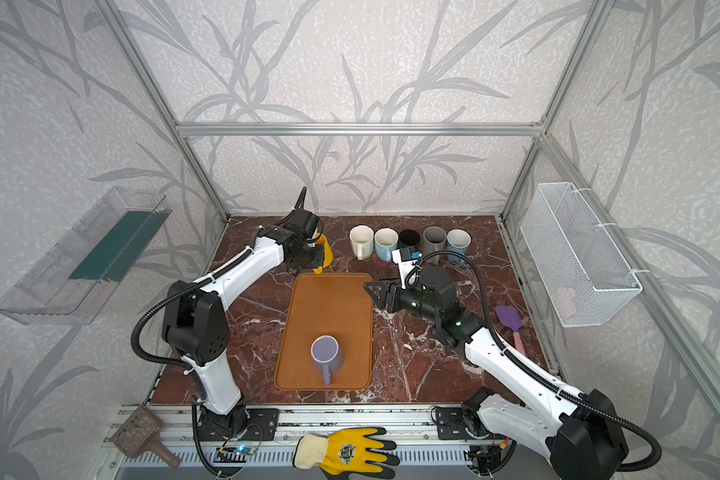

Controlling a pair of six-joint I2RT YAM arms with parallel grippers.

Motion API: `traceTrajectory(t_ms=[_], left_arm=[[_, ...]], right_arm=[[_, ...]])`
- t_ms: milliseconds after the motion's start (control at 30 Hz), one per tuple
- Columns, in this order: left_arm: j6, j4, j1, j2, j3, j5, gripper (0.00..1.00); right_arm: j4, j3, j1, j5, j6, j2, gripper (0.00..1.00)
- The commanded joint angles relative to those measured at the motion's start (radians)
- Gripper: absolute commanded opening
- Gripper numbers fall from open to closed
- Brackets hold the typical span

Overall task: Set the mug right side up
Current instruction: 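Carry the upright yellow mug with the left gripper toward the mug row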

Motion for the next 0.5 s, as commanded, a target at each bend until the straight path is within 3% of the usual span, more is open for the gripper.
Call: traceTrajectory(t_ms=[0, 467], left_arm=[[0.028, 0.022, -0.006, 0.013, 0.072, -0.044, 0.00], [0.014, 0.021, -0.019, 0.173, 0.225, -0.073, 0.00]], right_arm=[[-0.029, -0.020, -0.005, 0.025, -0.022, -0.029, 0.62], [-0.068, -0.050, -0.005, 0.055, -0.031, -0.087, 0.62]])
